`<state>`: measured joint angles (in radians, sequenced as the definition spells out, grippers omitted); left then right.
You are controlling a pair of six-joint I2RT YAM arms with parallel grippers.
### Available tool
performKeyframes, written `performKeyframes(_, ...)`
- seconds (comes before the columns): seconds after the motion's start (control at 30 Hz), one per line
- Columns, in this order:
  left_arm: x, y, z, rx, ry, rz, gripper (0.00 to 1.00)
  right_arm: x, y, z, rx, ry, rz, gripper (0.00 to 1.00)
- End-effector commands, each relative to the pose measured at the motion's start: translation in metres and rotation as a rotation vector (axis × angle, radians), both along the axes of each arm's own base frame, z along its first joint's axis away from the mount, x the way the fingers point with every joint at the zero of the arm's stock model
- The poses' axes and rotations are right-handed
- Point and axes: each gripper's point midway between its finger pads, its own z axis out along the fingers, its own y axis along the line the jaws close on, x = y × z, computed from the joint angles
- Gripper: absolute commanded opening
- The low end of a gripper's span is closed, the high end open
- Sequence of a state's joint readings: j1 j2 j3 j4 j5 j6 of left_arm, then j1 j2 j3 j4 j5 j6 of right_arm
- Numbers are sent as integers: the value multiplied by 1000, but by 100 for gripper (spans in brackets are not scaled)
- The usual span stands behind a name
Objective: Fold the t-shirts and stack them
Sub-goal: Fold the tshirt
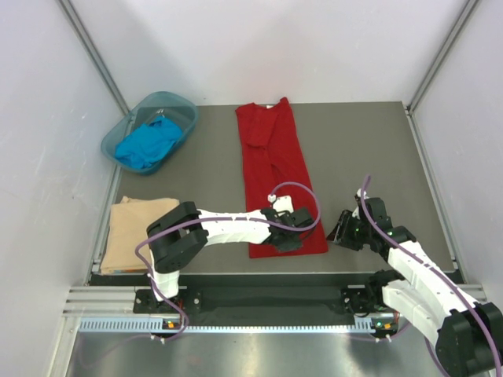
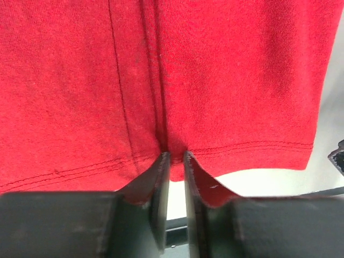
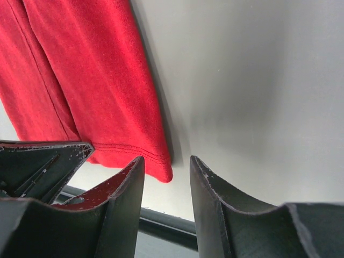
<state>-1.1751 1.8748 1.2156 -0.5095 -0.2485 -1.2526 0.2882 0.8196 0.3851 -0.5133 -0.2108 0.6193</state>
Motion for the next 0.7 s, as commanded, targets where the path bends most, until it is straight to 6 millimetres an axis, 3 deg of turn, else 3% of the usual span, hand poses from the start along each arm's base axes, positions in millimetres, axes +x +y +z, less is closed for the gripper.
performKeyframes(0.0,1,4,-5,42,8,4,19,7,4,8,5,-58,25,40)
performKeyframes(0.2,1,5,-4,46,11,12,0,7,4,9,6,-59,26,40)
performKeyframes(0.43,7,1,20,7,-32,16,0,7,5,9,11,-60,22,40)
performKeyframes(0.67,1,7,22,24,-29,16,0,7,6,8,14,-56,26,40)
